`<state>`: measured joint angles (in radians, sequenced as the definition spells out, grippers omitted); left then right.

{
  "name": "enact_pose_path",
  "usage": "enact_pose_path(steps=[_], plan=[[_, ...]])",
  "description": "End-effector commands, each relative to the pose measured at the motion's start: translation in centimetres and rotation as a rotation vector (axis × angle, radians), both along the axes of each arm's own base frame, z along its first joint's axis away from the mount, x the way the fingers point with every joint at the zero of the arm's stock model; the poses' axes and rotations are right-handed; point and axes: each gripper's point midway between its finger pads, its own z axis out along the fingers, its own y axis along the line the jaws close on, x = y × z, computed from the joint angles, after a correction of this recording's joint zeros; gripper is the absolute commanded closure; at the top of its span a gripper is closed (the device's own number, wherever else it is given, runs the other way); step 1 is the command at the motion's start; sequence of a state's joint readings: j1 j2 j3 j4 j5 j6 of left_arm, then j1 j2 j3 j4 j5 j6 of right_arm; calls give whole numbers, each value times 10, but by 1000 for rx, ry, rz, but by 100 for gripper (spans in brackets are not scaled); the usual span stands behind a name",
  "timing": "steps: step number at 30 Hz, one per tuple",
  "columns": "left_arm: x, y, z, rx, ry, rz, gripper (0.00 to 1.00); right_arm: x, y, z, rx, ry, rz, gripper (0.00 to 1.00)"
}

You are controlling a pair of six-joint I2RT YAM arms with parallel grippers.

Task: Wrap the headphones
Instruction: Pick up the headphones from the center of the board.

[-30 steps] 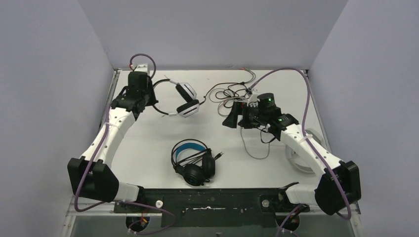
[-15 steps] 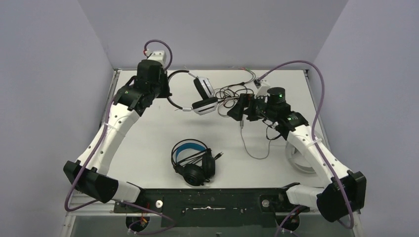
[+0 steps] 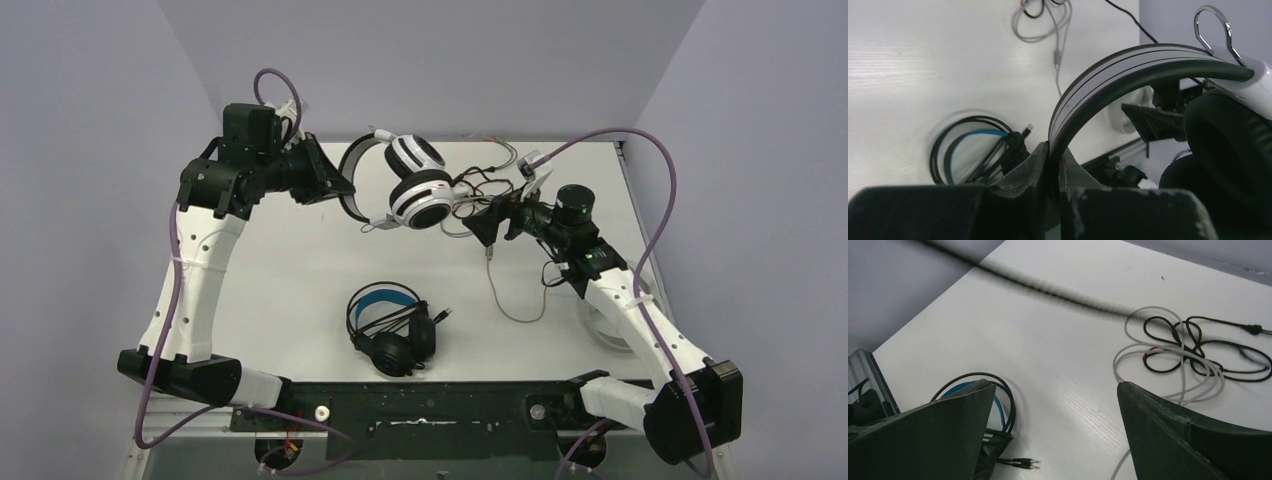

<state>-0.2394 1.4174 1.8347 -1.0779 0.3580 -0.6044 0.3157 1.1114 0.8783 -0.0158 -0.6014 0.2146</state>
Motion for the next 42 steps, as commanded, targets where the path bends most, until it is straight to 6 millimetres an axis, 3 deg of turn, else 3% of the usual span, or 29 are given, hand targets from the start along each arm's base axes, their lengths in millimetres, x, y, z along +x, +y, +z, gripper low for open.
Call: enact_pose_path(steps=[1, 4, 12, 16, 21, 30, 36, 42], plan=[[-37, -36, 50, -256, -21, -170, 100, 27, 9, 60, 58, -275, 6, 0], [-40, -35, 53, -262, -37, -177, 100, 35, -5, 64, 53, -281, -82, 0], [-32, -32, 61, -302, -159, -129, 100, 3, -32, 50, 28, -264, -157, 0], [-30, -34, 71, -345, -238, -149, 100, 11, -40, 50, 9, -248, -190, 0], [-34, -42, 86, -488, -277, -203, 100, 22, -8, 60, 65, -260, -25, 0], [-33, -43, 108, -518, -327, -228, 100, 33, 40, 89, 280, -263, 217, 1], [-32, -51, 135, -633, -413, -288, 100, 24, 82, 87, 362, -187, 343, 12], [-34, -52, 146, -679, -430, -284, 100, 18, 122, 77, 406, -139, 398, 22]])
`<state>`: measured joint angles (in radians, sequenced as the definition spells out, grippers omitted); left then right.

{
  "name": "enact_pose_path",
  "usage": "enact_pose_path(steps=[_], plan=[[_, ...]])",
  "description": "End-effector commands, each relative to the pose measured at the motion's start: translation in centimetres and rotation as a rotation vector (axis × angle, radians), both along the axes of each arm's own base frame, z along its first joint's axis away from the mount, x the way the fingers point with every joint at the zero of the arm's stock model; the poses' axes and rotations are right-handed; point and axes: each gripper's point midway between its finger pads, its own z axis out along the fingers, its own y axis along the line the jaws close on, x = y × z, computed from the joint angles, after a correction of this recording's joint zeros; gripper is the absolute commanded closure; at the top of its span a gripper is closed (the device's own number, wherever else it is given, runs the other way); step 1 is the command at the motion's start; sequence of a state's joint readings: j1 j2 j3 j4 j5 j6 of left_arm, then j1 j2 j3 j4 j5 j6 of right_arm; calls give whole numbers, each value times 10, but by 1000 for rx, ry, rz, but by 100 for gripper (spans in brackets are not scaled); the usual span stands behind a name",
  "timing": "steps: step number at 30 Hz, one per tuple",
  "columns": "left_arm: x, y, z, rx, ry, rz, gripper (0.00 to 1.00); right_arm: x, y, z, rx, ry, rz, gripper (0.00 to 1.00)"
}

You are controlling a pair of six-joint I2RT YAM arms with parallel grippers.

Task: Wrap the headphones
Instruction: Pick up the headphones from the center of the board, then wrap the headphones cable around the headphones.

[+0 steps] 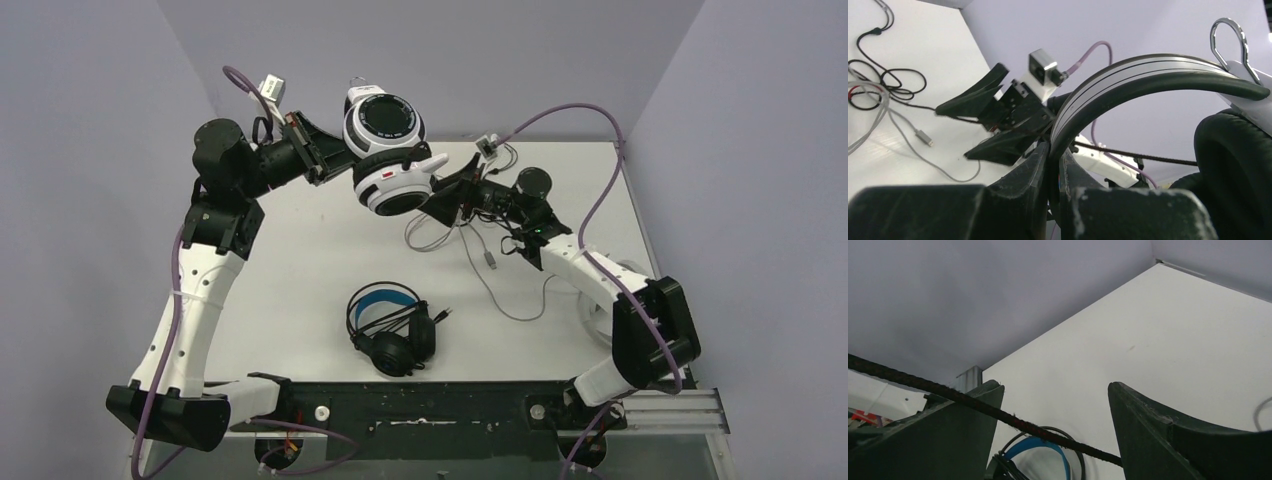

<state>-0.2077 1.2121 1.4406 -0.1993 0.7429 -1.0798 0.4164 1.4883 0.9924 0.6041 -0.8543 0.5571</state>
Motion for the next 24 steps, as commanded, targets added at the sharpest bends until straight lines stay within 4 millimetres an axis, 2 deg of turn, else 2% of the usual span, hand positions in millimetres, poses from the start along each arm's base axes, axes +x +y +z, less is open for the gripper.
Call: enact_pose_path(steps=[1, 6, 12, 14, 17, 20, 24], plan=[[-18, -3, 50, -108, -153, -54, 100, -5, 28, 36, 102, -91, 55, 22], [-18, -3, 58, -135, -159, -52, 100, 5, 46, 25, 113, -60, 42, 24], [-12, -1, 56, -106, -167, -7, 100, 8, 61, 13, 117, -9, 94, 52], [-9, 0, 51, -67, -172, 39, 100, 5, 68, 7, 119, 16, 113, 54], [-7, 1, 55, -65, -209, 100, 100, 4, 77, -4, 119, 38, 115, 55], [4, 4, 59, -104, -188, 171, 100, 12, 81, -14, 117, 77, 75, 60], [31, 26, 56, -65, -153, 432, 100, 16, 89, -20, 134, 101, 65, 68]])
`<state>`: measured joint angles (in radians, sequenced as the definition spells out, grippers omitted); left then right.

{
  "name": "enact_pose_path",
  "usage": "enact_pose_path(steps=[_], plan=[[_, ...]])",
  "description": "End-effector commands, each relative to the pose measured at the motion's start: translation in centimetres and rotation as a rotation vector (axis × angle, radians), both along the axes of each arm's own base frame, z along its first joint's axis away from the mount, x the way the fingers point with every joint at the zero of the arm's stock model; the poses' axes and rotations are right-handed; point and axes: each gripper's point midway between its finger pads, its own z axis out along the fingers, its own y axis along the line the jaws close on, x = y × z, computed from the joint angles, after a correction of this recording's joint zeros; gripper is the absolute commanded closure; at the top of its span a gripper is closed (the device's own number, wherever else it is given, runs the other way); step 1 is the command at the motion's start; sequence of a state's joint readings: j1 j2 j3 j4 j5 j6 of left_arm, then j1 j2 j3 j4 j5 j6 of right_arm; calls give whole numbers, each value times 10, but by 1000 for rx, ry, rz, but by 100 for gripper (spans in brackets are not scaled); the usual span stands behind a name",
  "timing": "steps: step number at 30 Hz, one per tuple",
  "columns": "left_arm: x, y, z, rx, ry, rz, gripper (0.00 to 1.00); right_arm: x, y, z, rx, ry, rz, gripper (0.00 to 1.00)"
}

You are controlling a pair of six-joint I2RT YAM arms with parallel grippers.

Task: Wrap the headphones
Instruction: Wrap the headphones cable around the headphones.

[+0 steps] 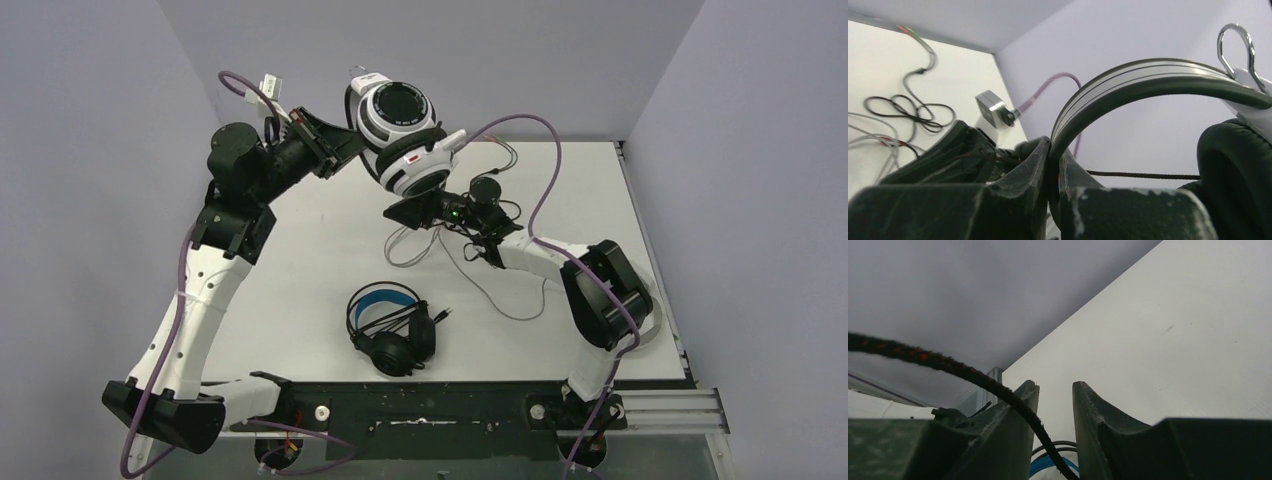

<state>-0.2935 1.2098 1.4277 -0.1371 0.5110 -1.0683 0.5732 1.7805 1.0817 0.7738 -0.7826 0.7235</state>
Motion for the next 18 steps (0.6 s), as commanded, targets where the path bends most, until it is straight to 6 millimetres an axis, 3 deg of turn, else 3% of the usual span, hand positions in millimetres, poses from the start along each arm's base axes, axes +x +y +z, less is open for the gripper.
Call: enact_pose_path(steps=[1, 5, 11, 18], plan=[[18, 39, 45, -37, -92, 360, 100, 10, 12, 35, 91, -77, -41, 71], [49, 73, 35, 19, -34, 642, 100, 2, 23, 30, 92, -45, -27, 89], [81, 108, 6, 70, 94, 922, 100, -18, 17, 19, 68, -18, -39, 97], [115, 94, -29, 34, 187, 942, 100, -34, 18, 0, -92, -20, -38, 100]])
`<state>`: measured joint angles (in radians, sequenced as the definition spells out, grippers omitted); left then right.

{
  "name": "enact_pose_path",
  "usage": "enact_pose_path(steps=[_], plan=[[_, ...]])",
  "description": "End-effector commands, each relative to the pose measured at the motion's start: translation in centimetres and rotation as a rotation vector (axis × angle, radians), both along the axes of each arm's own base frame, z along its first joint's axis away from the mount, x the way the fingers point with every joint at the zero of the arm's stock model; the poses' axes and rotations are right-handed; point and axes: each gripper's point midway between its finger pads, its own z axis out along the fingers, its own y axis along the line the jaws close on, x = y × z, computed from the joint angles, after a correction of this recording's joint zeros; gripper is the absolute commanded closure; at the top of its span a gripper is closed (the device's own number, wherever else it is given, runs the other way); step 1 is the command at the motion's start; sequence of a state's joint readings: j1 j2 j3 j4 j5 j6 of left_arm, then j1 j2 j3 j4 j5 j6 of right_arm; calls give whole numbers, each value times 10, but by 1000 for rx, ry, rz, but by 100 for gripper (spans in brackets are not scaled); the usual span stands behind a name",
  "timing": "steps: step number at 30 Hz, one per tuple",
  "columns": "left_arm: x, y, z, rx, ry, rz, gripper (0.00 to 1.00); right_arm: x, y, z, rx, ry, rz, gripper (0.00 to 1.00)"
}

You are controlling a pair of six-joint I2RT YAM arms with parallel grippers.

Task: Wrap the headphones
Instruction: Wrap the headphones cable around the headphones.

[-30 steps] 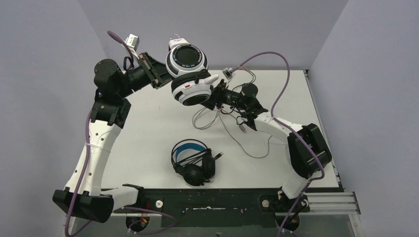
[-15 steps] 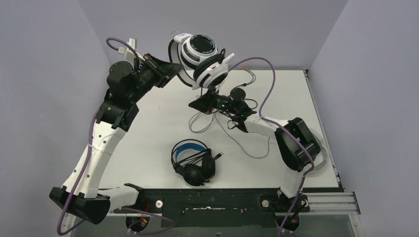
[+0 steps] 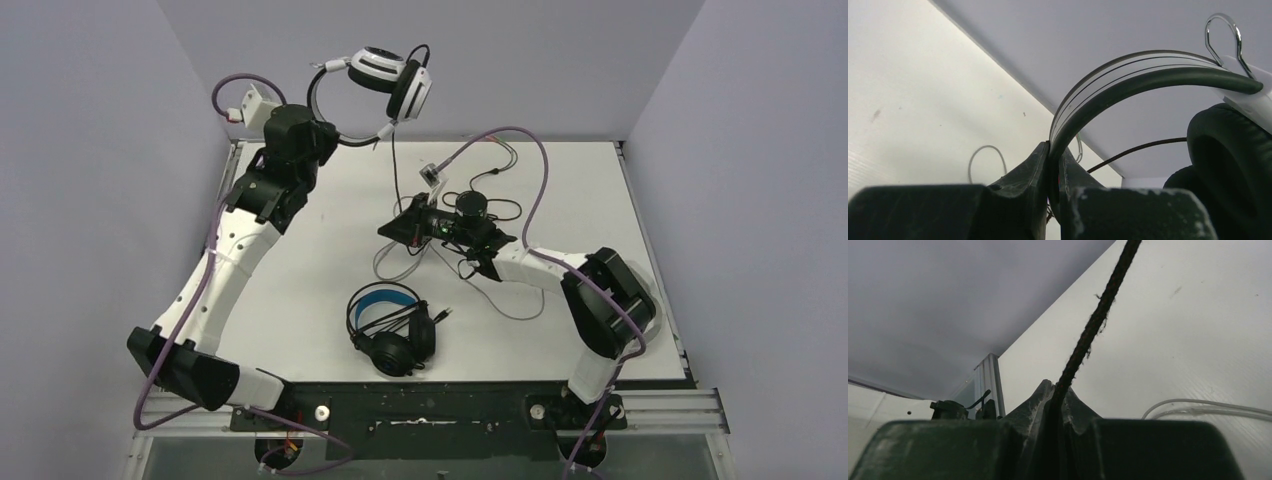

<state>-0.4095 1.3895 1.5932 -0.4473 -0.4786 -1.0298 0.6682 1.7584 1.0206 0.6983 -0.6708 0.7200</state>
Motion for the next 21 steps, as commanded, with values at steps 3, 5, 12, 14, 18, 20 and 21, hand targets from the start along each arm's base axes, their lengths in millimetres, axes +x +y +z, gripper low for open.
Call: enact_pose_path(steps=[3, 5, 12, 14, 18, 20, 21], plan=[[21, 5, 30, -57, -100, 102, 100, -16, -7, 24, -108, -99, -3, 100], [27, 11, 19, -4, -75, 135, 100, -27, -10, 29, -137, -113, 11, 100], [46, 18, -21, 102, 2, 186, 100, -83, -4, 53, -271, -197, 111, 100], [50, 17, -28, 140, 11, 177, 100, -89, -8, 59, -302, -200, 113, 100], [56, 9, -40, 263, 13, 100, 100, -93, -27, 70, -421, -224, 78, 100], [54, 4, -47, 351, 10, 45, 100, -91, -39, 76, -484, -241, 51, 100], [52, 1, -48, 386, -2, 17, 100, -90, -45, 80, -508, -254, 39, 100]])
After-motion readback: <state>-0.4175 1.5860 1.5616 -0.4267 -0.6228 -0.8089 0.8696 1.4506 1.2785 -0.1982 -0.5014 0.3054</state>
